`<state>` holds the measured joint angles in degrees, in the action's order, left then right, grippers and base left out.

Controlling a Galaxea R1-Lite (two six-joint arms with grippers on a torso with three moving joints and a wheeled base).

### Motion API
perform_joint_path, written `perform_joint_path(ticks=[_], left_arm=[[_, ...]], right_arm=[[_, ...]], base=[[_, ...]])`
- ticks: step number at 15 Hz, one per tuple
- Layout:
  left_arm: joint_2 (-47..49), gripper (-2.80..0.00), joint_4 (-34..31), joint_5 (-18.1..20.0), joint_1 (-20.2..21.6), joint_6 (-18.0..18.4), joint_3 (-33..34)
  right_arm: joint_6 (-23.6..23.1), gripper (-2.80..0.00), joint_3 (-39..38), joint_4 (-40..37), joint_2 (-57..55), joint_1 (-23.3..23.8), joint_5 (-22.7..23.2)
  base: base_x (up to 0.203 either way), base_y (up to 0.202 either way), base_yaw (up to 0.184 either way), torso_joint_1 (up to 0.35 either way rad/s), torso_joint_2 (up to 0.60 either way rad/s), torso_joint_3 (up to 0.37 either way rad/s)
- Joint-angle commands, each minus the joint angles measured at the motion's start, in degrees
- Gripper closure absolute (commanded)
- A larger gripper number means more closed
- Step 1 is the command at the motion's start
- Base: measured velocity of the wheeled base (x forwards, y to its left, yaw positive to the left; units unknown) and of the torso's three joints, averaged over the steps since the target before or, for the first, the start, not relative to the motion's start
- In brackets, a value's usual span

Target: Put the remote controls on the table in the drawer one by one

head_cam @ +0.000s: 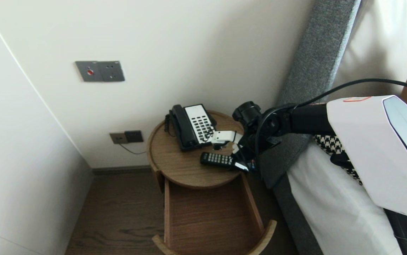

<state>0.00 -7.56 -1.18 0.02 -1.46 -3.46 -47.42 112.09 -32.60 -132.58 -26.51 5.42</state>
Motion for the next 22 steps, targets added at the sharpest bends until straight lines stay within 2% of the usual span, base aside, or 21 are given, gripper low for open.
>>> perform_joint_path(ticks=[1, 8, 11, 17, 18, 22], left_arm=[[0.0, 0.0, -0.1, 0.0, 0.0, 0.0, 0.0], [0.0, 0.0, -0.1, 0.0, 0.0, 0.0, 0.0], [0.0, 0.0, -0.1, 0.0, 0.0, 0.0, 0.0], [0.0, 0.0, 0.0, 0.0, 0.0, 0.0, 0.0], [0.0, 0.0, -0.1, 0.0, 0.1, 0.0, 0.0], [0.0, 0.0, 0.0, 0.0, 0.1, 0.0, 0.0]], right_arm=[[0.0, 0.0, 0.0, -0.2, -0.3, 0.1, -0.1], [5.6, 0.0, 0.1, -0.1, -0.9, -0.2, -0.2], [9.4, 0.0, 0.1, -0.2, -1.1, -0.6, -0.2], [9.6, 0.0, 0.1, -0.2, -1.2, -1.1, -0.3], [9.6, -2.8, 0.1, -0.2, -1.4, -1.1, -0.3], [9.6, -2.8, 0.1, -0.2, -2.0, -1.2, -0.4]], base=[[0.0, 0.0, 0.0, 0.0, 0.0, 0.0], [0.0, 0.0, 0.0, 0.0, 0.0, 0.0], [0.0, 0.0, 0.0, 0.0, 0.0, 0.0], [0.0, 0.0, 0.0, 0.0, 0.0, 0.0], [0.0, 0.0, 0.0, 0.0, 0.0, 0.0], [0.0, 0.0, 0.0, 0.0, 0.0, 0.0]])
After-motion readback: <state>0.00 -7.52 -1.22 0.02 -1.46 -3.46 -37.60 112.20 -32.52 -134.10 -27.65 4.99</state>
